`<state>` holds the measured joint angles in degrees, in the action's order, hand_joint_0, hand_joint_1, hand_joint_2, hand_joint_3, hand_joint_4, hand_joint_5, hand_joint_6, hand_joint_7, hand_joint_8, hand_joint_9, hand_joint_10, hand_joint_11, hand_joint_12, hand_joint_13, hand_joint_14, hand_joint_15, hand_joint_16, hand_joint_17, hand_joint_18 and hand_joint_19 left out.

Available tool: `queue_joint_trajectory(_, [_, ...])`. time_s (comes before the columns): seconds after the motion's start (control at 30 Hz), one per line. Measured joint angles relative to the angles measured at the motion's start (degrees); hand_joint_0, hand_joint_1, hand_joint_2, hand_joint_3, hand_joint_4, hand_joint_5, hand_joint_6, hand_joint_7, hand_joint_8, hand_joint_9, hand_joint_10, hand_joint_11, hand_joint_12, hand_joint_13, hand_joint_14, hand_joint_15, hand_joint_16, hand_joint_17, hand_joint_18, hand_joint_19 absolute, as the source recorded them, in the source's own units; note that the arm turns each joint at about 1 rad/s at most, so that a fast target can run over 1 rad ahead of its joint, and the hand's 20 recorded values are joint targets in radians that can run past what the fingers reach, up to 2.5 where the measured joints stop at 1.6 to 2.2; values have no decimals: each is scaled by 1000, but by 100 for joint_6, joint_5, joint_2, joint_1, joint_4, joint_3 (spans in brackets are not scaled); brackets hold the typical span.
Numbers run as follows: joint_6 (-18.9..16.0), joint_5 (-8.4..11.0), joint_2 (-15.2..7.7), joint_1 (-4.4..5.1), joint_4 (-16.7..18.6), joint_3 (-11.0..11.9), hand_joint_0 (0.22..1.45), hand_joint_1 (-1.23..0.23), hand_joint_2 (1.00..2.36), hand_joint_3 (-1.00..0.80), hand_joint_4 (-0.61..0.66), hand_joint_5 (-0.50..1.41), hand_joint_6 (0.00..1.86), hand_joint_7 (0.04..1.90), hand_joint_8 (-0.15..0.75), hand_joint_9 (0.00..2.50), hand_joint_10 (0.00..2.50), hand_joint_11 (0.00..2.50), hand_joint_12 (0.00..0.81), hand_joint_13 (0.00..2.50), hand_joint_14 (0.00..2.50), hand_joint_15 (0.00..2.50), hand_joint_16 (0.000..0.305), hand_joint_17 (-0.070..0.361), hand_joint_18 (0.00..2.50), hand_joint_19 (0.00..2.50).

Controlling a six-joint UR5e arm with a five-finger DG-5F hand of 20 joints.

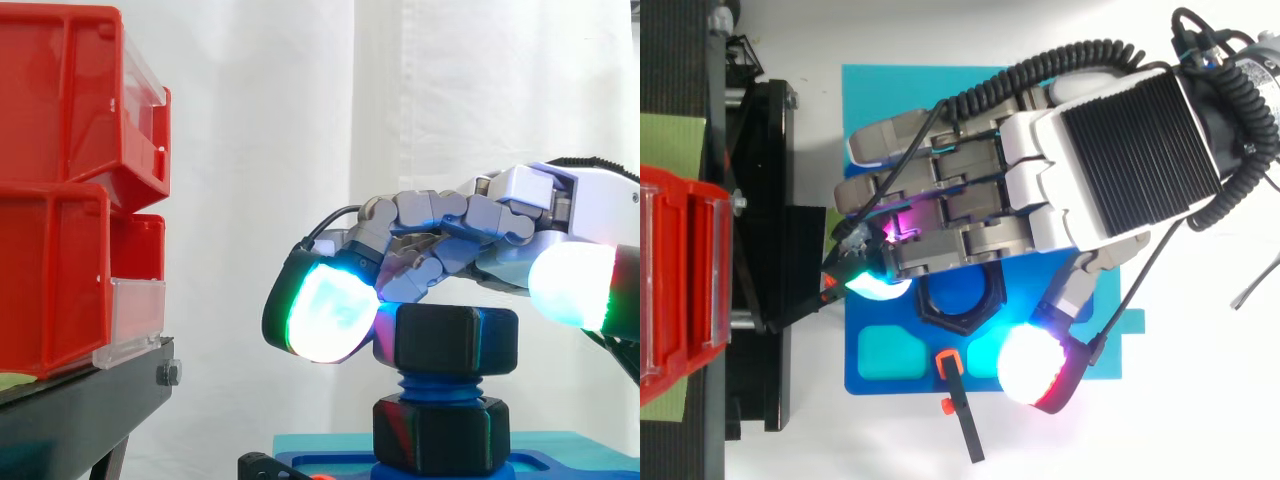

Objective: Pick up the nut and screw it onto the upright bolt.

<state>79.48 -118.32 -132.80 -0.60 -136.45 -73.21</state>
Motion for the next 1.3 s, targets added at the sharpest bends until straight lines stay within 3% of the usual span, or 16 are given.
queue_joint_trajectory(0.4, [75, -38, -1, -78, 34, 0, 463, -175, 1000, -500, 198, -37, 500, 1489, 245, 735, 0, 0, 255, 549, 0, 0, 30, 67, 236, 0])
queue_joint_trajectory(0.73, [135, -310, 0, -211, 131, -1, 469, -160, 1000, -500, 183, -27, 517, 1514, 244, 769, 0, 0, 248, 571, 0, 0, 29, 65, 273, 0])
queue_joint_trajectory(1.03, [147, -417, 8, -290, 132, 0, 483, -164, 1000, -500, 170, 2, 500, 1581, 252, 890, 0, 0, 227, 627, 0, 0, 26, 60, 352, 28])
queue_joint_trajectory(1.1, [147, -464, 9, -302, 140, 1, 483, -164, 1000, -500, 191, -18, 502, 1458, 251, 888, 0, 0, 228, 623, 0, 0, 26, 59, 333, 24])
queue_joint_trajectory(1.13, [147, -490, 14, -307, 144, 8, 482, -165, 1000, -500, 226, -40, 504, 1296, 244, 870, 0, 0, 229, 607, 0, 0, 27, 60, 321, 20])
queue_joint_trajectory(1.3, [140, -597, 28, -330, 124, 191, 480, -164, 1000, -500, 245, -69, 504, 1025, 230, 841, 0, 0, 230, 589, 0, 0, 27, 61, 299, 4])
